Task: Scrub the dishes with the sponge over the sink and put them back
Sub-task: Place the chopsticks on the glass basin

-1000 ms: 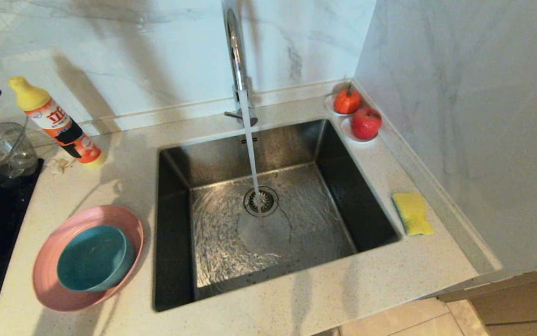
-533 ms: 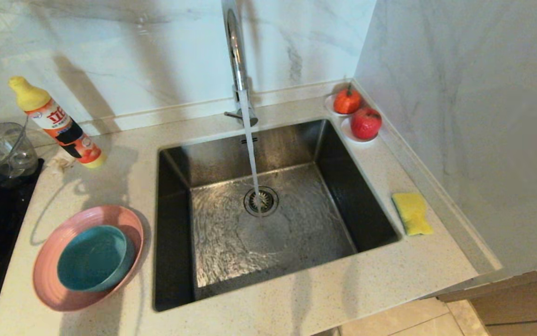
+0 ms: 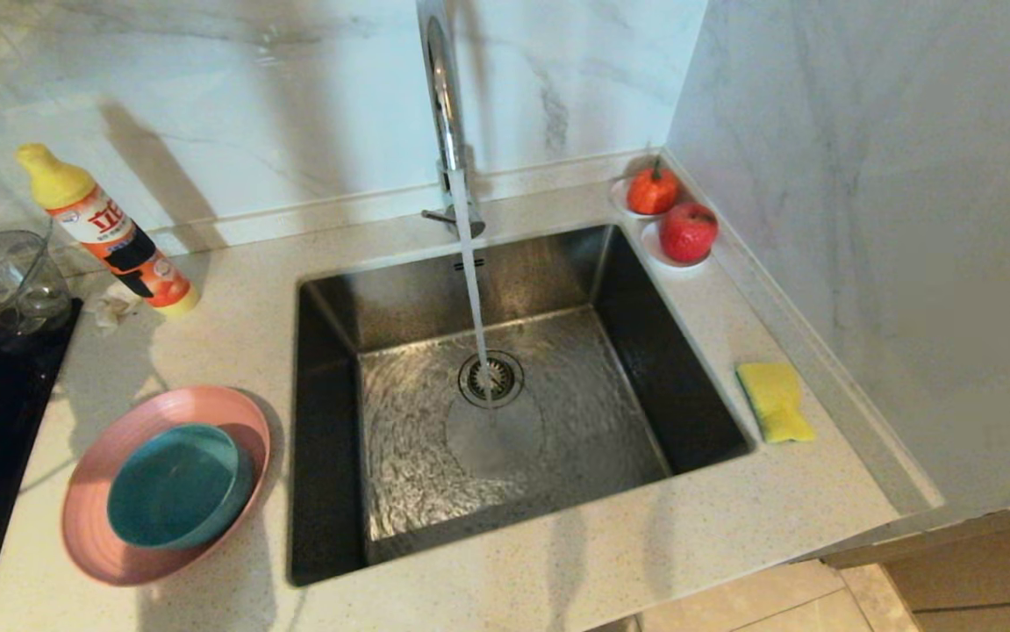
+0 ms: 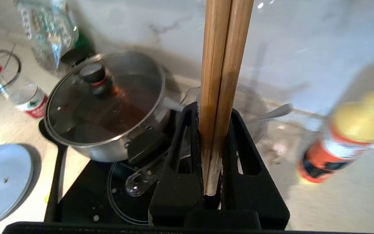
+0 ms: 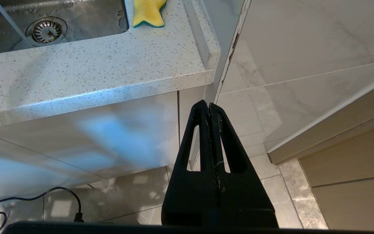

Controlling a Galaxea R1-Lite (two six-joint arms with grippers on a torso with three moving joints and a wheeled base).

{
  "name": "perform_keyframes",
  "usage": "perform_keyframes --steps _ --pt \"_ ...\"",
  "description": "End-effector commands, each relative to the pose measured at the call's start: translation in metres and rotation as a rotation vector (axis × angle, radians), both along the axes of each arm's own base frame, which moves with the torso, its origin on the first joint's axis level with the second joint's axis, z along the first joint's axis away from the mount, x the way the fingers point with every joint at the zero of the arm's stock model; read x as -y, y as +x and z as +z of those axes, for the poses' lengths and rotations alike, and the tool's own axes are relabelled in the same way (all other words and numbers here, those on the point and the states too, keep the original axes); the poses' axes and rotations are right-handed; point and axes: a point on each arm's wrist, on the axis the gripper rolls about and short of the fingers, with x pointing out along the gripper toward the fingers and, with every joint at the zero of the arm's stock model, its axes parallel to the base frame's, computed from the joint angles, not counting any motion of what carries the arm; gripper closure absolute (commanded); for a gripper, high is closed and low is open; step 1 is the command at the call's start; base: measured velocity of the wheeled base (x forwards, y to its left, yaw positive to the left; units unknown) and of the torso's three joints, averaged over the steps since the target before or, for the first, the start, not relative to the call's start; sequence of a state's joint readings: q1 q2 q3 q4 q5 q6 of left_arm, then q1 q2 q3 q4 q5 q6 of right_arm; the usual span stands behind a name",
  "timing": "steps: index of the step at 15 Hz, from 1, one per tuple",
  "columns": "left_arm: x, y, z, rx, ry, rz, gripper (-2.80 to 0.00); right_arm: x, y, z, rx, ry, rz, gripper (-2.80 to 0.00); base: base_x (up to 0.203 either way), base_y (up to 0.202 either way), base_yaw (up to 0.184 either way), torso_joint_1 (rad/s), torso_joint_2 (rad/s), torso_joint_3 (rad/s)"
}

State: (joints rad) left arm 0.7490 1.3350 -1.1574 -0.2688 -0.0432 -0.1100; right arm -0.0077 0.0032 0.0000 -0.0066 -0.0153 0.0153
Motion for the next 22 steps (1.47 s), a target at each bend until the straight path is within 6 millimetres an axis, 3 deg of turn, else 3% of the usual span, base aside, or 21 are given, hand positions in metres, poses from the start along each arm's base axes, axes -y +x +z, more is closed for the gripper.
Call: perform_keyframes --steps 1,9,13,18,22 --pt "-0.026 0.023 -0.019 -0.057 -0.06 0.012 0.0 0.0 0.0 0.0 0.001 0.0 0.0 0.0 0.0 0.0 0.0 0.0 0.0 0.0" --pt "-0.085 0.088 -0.08 -0.162 -0.141 0.029 0.0 0.0 0.0 0.0 0.0 0.0 0.0 0.0 0.0 0.0 0.0 0.0 0.0 0.0" --pt "-0.096 0.124 -0.114 -0.218 -0.185 -0.014 0.0 0.0 0.0 0.0 0.001 0.0 0.0 0.0 0.0 0.0 0.0 0.0 0.0 0.0" --pt "-0.098 0.157 -0.118 -0.147 -0.139 -0.034 0.0 0.0 0.0 0.0 0.001 0.0 0.0 0.0 0.0 0.0 0.0 0.0 0.0 0.0" --pt "-0.096 0.165 -0.114 -0.092 -0.148 0.005 0.0 0.0 0.0 0.0 0.001 0.0 0.0 0.0 0.0 0.0 0.0 0.0 0.0 0.0"
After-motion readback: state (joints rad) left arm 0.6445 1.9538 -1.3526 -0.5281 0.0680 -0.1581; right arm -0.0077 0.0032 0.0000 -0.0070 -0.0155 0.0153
